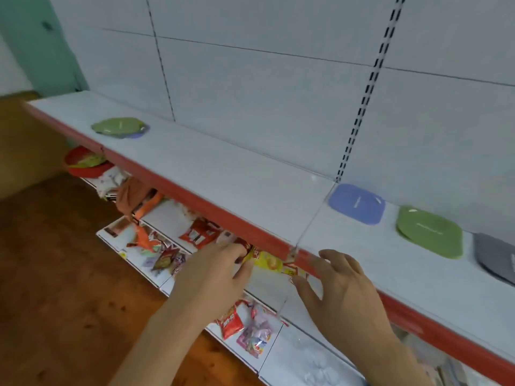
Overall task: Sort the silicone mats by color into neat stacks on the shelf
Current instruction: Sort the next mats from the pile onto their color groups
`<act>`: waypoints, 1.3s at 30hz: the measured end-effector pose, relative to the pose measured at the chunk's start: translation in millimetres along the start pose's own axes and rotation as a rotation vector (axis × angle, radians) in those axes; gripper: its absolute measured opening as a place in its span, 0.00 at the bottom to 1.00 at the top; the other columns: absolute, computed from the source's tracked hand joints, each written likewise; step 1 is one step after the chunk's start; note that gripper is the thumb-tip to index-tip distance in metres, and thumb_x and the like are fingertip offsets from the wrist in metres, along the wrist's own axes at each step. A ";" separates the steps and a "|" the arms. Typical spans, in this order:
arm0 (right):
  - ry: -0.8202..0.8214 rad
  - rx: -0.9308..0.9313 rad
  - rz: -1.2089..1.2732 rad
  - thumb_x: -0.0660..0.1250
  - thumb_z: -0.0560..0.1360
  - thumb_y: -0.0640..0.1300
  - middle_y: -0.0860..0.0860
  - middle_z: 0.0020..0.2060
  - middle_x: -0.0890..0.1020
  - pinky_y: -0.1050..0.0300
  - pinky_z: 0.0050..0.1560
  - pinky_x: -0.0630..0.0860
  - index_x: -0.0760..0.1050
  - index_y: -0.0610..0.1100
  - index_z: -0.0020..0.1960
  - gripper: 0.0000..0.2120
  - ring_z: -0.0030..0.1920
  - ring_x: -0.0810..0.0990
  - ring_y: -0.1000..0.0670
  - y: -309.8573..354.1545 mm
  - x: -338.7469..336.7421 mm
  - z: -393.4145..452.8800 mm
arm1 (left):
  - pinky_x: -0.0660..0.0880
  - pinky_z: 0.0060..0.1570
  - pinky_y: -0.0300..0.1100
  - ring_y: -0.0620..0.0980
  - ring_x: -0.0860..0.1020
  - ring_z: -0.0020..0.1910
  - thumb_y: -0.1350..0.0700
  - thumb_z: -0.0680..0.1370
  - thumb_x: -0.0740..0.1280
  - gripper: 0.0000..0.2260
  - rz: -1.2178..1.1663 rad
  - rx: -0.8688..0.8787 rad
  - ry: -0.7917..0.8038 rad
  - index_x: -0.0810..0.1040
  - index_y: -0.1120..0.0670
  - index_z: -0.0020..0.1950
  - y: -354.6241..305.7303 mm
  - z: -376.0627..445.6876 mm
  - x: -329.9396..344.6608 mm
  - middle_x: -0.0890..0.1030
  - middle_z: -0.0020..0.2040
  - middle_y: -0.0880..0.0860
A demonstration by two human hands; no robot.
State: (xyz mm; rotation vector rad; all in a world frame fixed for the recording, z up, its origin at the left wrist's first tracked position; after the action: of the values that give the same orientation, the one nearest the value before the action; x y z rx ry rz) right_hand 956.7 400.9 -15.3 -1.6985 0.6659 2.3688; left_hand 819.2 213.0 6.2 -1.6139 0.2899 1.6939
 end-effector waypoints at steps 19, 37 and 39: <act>0.076 -0.292 0.110 0.57 0.78 0.64 0.46 0.57 0.84 0.45 0.56 0.82 0.83 0.46 0.57 0.26 0.59 0.81 0.42 267.7 142.6 241.7 | 0.72 0.51 0.32 0.41 0.79 0.57 0.39 0.84 0.59 0.16 0.129 -0.327 -0.008 0.79 0.41 0.65 296.2 108.8 -96.8 0.82 0.61 0.39; 0.043 -0.170 -0.021 0.59 0.77 0.64 0.44 0.58 0.83 0.42 0.56 0.81 0.82 0.44 0.62 0.29 0.61 0.79 0.40 463.7 248.7 429.7 | 0.80 0.52 0.48 0.44 0.81 0.53 0.41 0.83 0.59 0.12 -0.032 -0.187 -0.012 0.79 0.45 0.57 566.9 248.7 -154.9 0.83 0.53 0.43; 0.051 -0.116 -0.030 0.58 0.77 0.64 0.45 0.58 0.83 0.42 0.56 0.81 0.82 0.43 0.62 0.29 0.61 0.79 0.41 478.8 256.7 444.6 | 0.80 0.51 0.47 0.44 0.81 0.53 0.41 0.83 0.59 0.13 -0.020 -0.148 -0.018 0.79 0.44 0.58 590.0 268.4 -161.1 0.83 0.54 0.43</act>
State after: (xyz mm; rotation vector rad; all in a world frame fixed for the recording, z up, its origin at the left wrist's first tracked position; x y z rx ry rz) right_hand 306.9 135.1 -11.3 -1.8070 0.5152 2.3939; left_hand 217.9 -77.8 6.0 -1.7017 0.1413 1.7484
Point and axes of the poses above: each hand's wrist, its own z-axis towards the middle knuckle, its own x-axis out of the palm, y = z × x, the point moved 2 cm from there along z, towards the middle knuckle
